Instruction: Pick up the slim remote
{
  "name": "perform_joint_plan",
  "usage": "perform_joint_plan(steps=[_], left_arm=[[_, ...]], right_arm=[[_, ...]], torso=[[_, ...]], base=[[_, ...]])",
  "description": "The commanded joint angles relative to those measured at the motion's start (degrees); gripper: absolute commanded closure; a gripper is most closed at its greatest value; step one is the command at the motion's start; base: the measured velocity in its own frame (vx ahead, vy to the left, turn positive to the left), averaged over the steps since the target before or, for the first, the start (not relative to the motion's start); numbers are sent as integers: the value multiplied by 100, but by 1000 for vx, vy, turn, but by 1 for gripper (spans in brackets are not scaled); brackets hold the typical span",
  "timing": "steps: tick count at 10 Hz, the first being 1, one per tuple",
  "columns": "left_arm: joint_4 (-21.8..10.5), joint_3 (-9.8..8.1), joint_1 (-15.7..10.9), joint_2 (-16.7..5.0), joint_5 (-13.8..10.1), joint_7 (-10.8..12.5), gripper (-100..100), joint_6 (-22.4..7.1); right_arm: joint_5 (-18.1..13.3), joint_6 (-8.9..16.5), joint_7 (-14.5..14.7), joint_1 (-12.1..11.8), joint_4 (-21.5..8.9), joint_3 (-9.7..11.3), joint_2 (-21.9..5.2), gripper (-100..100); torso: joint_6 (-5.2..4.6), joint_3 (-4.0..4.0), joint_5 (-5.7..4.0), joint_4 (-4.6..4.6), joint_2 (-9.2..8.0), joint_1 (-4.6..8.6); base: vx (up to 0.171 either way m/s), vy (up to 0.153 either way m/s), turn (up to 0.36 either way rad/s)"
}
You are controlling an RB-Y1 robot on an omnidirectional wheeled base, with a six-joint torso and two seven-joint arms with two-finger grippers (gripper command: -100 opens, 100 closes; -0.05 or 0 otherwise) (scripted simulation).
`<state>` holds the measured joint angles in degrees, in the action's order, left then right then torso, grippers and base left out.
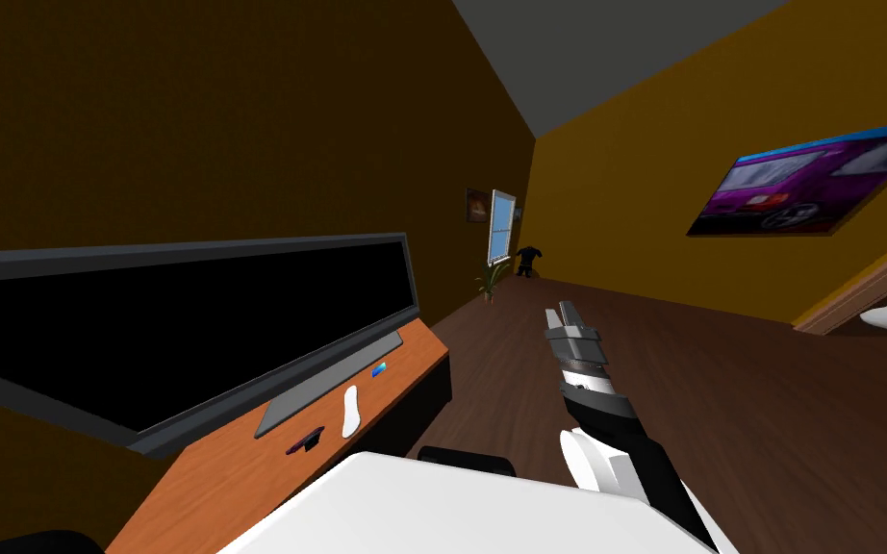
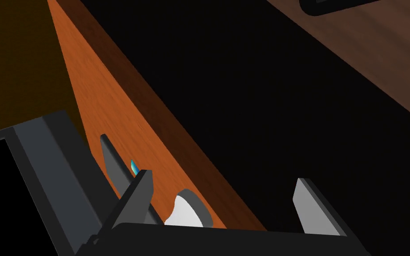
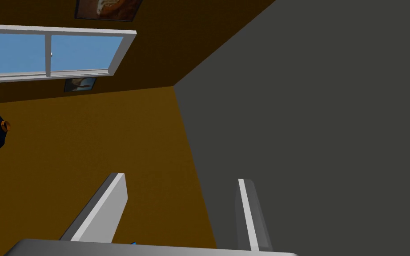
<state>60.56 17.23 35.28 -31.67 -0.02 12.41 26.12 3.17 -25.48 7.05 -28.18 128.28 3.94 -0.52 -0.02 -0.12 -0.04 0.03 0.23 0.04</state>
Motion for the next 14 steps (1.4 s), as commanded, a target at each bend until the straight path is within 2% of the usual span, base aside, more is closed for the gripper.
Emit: perform_joint_plan(steps=[1,3,4,5,6,7,8,9,12,13,14], left_arm=[[-286,82,64,-205,160,195,-100,-29],[-503,82,64,-205,160,195,-100,-29],[-507,82,64,-205,160,195,-100,-29],[-698,135,52,-325,264,317,-100,1],[-714,135,52,-325,264,317,-100,1],[-856,135,52,-325,264,317,-100,1],[-1036,181,36,-437,370,436,-100,30],[-1193,181,36,-437,370,436,-100,30],[-1661,255,-7,-638,585,666,-100,90],[-1820,255,-7,-638,585,666,-100,90],[-2070,284,-35,-729,692,774,-100,119]], right_arm=[[0,0,0,0,0,0,0,0],[0,0,0,-1,0,-1,0,0],[0,0,0,-1,0,-1,0,0],[0,0,0,0,0,-1,0,0],[0,0,0,0,0,0,0,0],[0,0,0,-1,0,-1,0,0],[0,0,0,-1,0,-1,0,0],[0,0,0,0,0,0,0,0],[0,0,0,-1,0,-1,0,0],[0,0,0,0,0,-1,0,0],[0,0,0,-1,0,-1,-1,0]], torso=[[0,0,0,0,0,0],[5,0,2,1,-1,-3],[6,6,2,-2,-13,-3],[6,12,2,-4,-22,-4],[1,11,1,-4,-19,-5],[5,8,3,-3,-14,-4],[7,8,2,-2,-15,-5],[1,5,2,-2,-9,-6],[6,3,2,-1,-6,-6],[2,2,2,-1,-3,-7],[7,3,3,-1,-6,-9]], base=[[85,-16,-315],[39,-6,-39],[-1,-3,17],[18,-6,-192],[35,-4,-132],[27,-1,-7],[46,-4,-227],[46,5,-103],[53,0,-161],[48,12,-101],[54,5,-195]])
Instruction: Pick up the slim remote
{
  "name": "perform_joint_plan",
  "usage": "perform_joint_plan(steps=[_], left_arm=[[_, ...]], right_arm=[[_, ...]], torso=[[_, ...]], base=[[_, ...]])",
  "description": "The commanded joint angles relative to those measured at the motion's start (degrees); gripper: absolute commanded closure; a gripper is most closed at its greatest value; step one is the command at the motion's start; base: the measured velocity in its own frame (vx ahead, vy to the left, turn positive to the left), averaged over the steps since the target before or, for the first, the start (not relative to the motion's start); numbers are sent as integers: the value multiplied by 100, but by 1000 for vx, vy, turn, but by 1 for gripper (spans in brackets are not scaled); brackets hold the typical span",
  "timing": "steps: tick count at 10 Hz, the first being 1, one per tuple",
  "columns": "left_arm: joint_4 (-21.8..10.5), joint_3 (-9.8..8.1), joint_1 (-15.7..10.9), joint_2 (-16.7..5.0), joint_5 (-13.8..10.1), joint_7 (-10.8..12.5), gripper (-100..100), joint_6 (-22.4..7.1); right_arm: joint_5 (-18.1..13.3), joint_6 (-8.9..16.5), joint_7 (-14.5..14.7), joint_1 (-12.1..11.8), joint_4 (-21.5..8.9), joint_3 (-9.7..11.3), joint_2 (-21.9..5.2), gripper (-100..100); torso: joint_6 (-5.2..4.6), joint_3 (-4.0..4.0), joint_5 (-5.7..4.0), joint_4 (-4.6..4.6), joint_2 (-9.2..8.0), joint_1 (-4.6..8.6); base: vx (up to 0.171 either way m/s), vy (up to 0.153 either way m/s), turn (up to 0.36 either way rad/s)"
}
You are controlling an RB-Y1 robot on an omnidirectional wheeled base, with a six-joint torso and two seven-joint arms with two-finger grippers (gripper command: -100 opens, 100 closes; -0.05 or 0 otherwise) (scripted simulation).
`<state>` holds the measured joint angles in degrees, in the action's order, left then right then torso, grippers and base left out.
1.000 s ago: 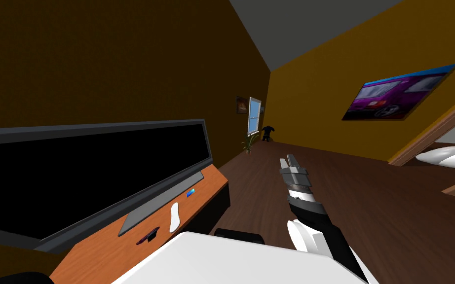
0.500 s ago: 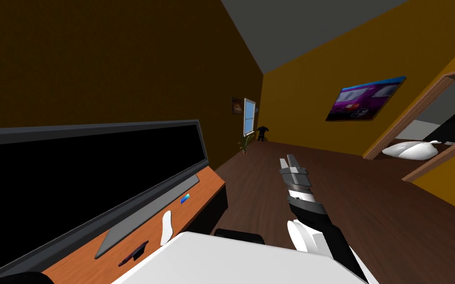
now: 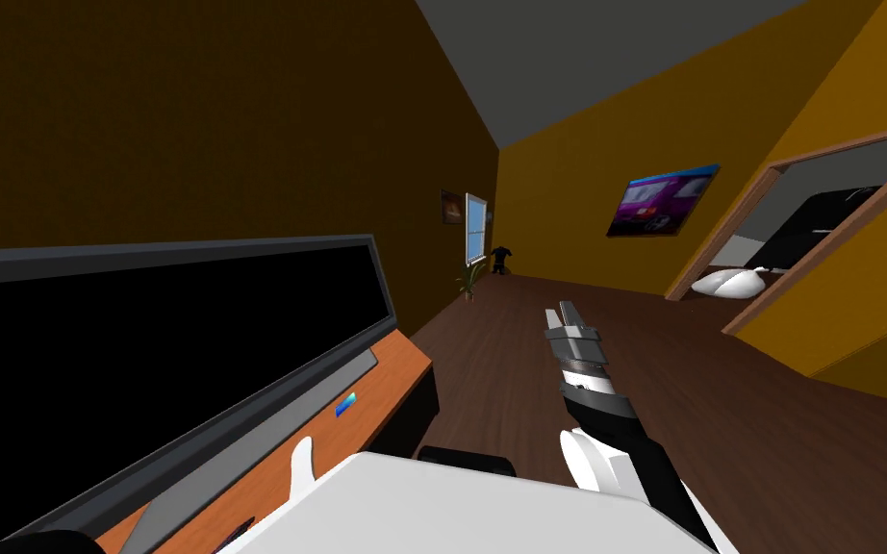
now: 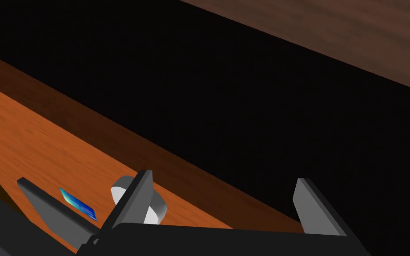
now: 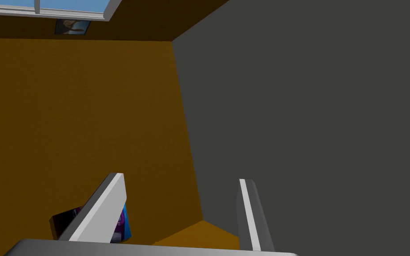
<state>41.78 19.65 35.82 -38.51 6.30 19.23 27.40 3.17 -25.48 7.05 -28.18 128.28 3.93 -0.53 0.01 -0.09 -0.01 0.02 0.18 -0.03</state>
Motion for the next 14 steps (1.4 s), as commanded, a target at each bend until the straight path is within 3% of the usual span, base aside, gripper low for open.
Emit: perform_joint_plan(steps=[1,5,10,12,13,14], left_arm=[[-237,42,-88,-44,60,92,-100,-9],[-761,87,-158,-205,273,293,-100,46],[-1799,144,-479,-427,819,737,-100,167],[-1799,144,-479,-427,819,737,-100,167],[-1969,150,-576,-420,940,821,-100,190],[-1922,145,-544,-415,882,769,-100,189]], right_arm=[[0,0,0,0,0,0,0,0],[0,0,0,0,0,0,0,0],[0,0,0,-1,0,-1,0,0],[0,0,0,-2,0,-1,-1,0],[0,0,0,-1,0,-1,0,0],[0,0,0,-1,0,0,0,0]], torso=[[0,0,0,0,0,0],[1,-2,1,1,3,-1],[-1,-15,3,5,27,-9],[4,-20,5,8,34,-17],[6,-7,4,3,9,-6],[1,-4,2,1,6,-1]], base=[[47,7,-89],[55,8,-128],[110,35,-229],[87,56,-68],[50,23,-182],[31,17,-53]])
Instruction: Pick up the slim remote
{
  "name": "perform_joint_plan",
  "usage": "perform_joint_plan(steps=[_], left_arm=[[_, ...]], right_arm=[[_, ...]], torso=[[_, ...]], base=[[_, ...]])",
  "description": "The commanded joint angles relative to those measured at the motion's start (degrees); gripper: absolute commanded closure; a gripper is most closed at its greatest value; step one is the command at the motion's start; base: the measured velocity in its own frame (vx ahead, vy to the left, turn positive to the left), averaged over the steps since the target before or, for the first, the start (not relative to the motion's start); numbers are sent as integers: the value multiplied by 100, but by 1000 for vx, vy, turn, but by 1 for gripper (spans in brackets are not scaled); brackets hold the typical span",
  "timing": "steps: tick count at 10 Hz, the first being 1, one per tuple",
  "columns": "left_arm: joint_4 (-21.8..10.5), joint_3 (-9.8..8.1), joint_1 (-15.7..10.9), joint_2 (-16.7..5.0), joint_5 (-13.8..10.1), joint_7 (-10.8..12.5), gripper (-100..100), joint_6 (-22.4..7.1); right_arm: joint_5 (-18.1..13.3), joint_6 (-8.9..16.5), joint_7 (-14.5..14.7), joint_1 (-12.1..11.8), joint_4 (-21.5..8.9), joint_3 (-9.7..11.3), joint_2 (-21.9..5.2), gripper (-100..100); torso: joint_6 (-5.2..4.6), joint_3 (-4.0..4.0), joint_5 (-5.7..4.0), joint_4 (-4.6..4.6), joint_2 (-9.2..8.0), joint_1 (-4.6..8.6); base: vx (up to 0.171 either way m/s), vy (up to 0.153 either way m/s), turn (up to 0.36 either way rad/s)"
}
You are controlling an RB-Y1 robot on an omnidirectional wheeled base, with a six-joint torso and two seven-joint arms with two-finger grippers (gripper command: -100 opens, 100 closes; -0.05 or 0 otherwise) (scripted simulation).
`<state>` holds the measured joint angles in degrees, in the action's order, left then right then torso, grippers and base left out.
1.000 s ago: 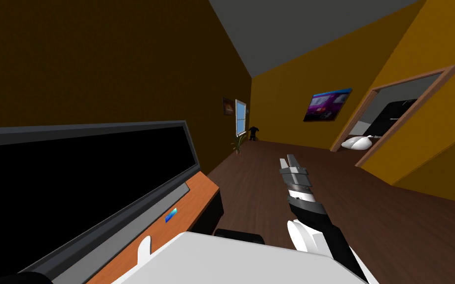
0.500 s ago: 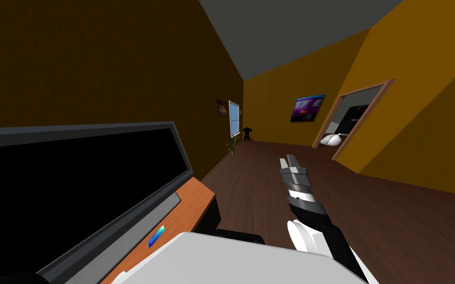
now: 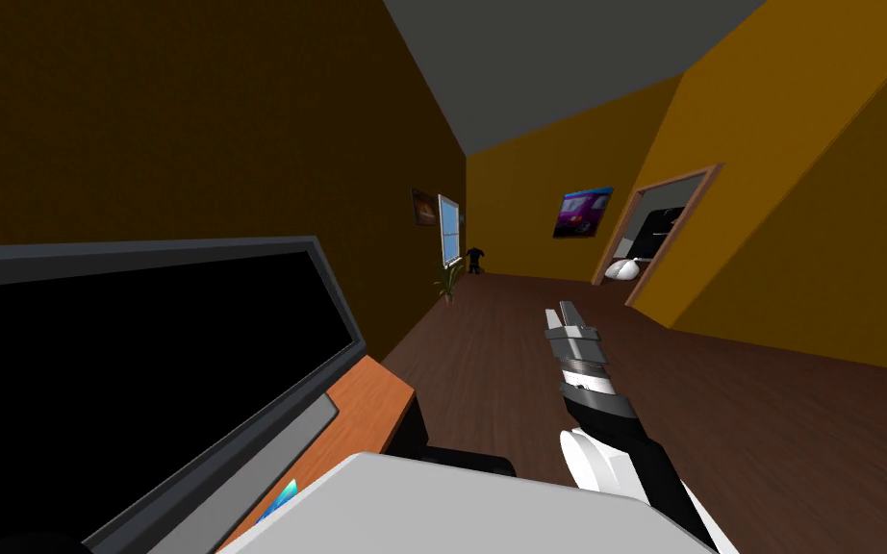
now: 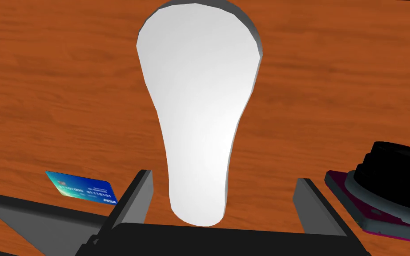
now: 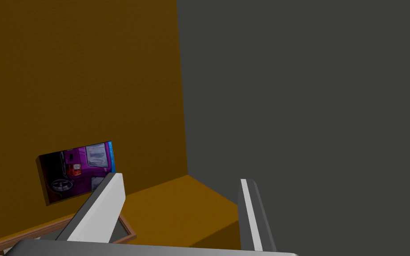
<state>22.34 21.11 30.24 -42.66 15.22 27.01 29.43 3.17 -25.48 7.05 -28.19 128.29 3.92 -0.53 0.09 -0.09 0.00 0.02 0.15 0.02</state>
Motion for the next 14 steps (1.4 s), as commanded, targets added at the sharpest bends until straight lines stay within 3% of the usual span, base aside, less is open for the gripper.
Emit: perform_joint_plan(steps=[1,2,5,8,12,13,14], left_arm=[[0,0,0,0,0,0,0,0],[-107,10,-111,126,-41,98,-100,-112],[-254,24,-260,295,-95,229,-100,-259],[-327,31,-335,379,-122,294,-100,-333],[-302,40,-345,388,-127,329,-100,-374],[-315,41,-352,393,-128,332,100,-371],[-298,37,-369,393,-130,332,100,-356]], right_arm=[[0,0,0,0,0,0,0,0],[0,0,0,0,0,0,0,0],[0,0,0,2,0,0,0,0],[0,0,0,1,0,0,0,0],[0,0,0,1,0,0,0,0],[0,0,0,0,0,0,0,0],[0,0,0,0,0,0,0,0]], torso=[[0,0,0,0,0,0],[-1,5,-1,-2,-9,5],[-1,36,1,-14,-62,-4],[2,18,0,-7,-29,3],[4,17,2,-5,-31,-1],[6,15,2,-4,-26,-1],[18,11,9,5,-27,-11]], base=[[6,4,9],[-85,10,-252],[-124,21,-199],[-40,6,-71],[-35,5,-50],[3,-1,-20],[0,0,0]])
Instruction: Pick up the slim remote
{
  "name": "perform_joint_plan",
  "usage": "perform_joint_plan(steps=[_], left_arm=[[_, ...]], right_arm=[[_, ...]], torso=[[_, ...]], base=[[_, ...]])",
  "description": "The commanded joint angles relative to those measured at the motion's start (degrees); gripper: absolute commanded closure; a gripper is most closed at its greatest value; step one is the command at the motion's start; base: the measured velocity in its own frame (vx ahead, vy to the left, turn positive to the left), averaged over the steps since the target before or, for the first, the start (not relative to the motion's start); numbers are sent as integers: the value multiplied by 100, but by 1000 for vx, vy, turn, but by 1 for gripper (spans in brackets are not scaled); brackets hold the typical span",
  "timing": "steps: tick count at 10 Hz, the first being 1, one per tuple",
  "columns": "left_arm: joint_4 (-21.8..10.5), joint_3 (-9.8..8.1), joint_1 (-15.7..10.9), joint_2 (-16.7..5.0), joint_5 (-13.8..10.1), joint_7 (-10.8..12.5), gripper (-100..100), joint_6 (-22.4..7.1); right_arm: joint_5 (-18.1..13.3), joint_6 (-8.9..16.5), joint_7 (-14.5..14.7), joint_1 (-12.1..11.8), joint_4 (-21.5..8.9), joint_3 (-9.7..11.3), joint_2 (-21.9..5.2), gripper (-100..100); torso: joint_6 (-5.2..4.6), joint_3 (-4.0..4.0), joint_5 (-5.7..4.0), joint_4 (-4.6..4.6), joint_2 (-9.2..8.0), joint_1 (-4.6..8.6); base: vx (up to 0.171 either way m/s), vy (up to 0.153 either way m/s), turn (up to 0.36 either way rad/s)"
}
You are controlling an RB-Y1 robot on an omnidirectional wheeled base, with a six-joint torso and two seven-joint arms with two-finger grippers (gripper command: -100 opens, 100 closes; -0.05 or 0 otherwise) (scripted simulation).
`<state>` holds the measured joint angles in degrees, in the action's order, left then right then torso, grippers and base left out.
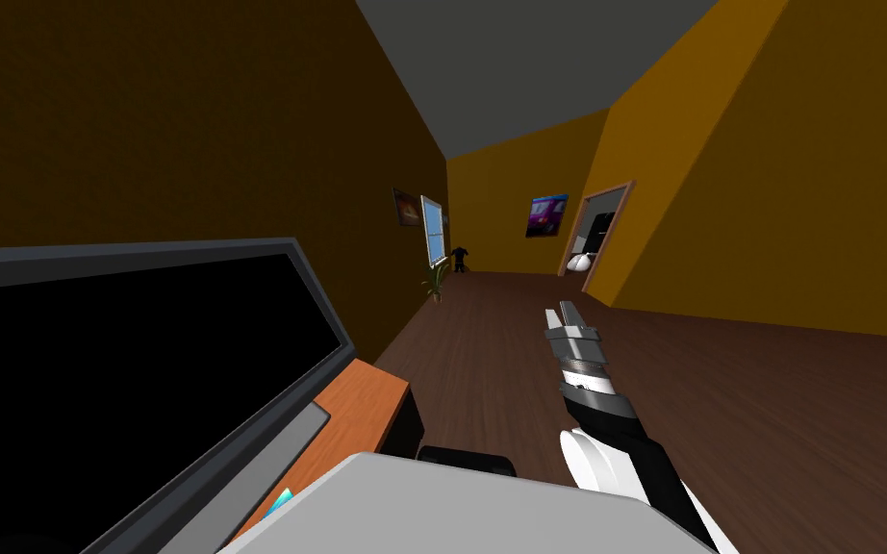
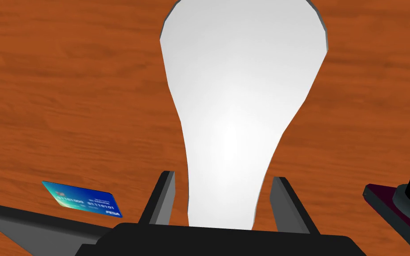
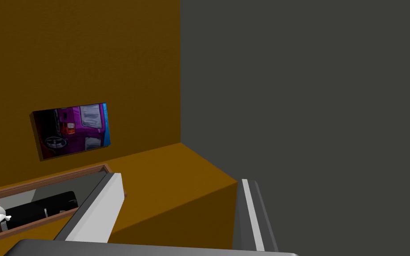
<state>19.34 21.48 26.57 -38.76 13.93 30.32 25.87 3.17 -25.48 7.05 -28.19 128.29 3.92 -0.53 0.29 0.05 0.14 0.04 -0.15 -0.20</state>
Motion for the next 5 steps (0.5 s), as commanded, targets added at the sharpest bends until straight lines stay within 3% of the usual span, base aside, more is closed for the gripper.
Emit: perform_joint_plan(steps=[1,3,4,5], left_arm=[[0,0,0,0,0,0,100,0],[1,0,-1,2,-1,1,100,1],[1,0,-1,2,-1,1,0,1],[46,-14,107,-95,34,-102,100,97]], right_arm=[[0,0,0,0,0,0,0,0],[0,0,0,0,0,0,0,0],[0,0,0,0,0,0,0,0],[0,0,0,0,0,0,0,0]], torso=[[0,0,0,0,0,0],[-1,1,0,0,-2,-4],[-1,1,-1,0,-2,-3],[-1,1,-1,0,-2,-3]], base=[[0,0,0],[0,0,0],[0,0,0],[81,-10,243]])
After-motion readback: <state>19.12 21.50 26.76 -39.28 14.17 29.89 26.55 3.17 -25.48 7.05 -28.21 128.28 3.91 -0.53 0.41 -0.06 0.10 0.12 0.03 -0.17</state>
